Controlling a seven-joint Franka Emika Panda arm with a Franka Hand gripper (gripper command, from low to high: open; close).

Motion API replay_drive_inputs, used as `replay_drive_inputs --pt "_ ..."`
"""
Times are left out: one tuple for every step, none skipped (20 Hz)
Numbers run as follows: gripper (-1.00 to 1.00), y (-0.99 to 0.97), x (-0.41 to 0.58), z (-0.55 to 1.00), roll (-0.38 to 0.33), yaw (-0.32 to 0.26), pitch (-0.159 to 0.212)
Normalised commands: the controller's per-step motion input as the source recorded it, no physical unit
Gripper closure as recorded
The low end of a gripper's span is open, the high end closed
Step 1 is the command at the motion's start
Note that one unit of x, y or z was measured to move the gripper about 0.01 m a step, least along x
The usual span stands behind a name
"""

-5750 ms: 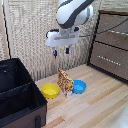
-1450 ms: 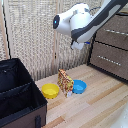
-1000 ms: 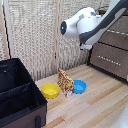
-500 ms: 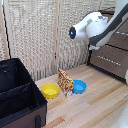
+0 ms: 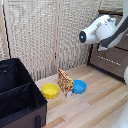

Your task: Locate and clasp the grip of the topmost drawer. Steadily and circumspectly yank the drawer open. Discover and seize the nutrition bar using your clamp. Deposit the nutrition bar in the accessible drawer. Unclench the nutrition bar.

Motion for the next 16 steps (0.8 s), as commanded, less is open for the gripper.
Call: replay_drive_inputs --pt "1.0 -0.14 0.0 0.0 0.01 0.005 0.0" --pt "1.0 -0.05 0.0 0.0 0.003 -0.004 0.0" --pt "1.0 0.0 0.0 0.0 0.0 0.0 0.0" --pt "1.0 0.0 0.0 0.0 0.0 0.0 0.0" --pt "1.0 -0.04 0.0 0.0 0.0 0.0 0.0" --pt "1.0 -0.12 0.0 0.0 0.006 0.0 0.0" --pt "1.0 -0.14 -0.031 0.0 0.035 0.0 0.0" --pt "1.0 -0.14 -0.086 0.0 0.057 0.0 0.0" --pt "1.0 -0.05 -0.086 0.0 0.046 0.0 0.0" --pt "1.0 0.0 -0.103 0.0 0.026 0.007 0.0" --pt "1.0 0.0 -0.083 0.0 0.017 0.003 0.0" --pt "1.0 0.0 -0.091 0.01 0.009 0.009 0.0" --pt "1.0 0.0 0.0 0.05 0.0 0.0 0.0" --pt "1.0 0.0 0.0 0.08 0.0 0.0 0.0" --pt "1.0 0.0 0.0 0.13 -0.002 0.0 0.0" --pt "1.0 0.0 -0.011 0.11 0.0 0.0 0.0"
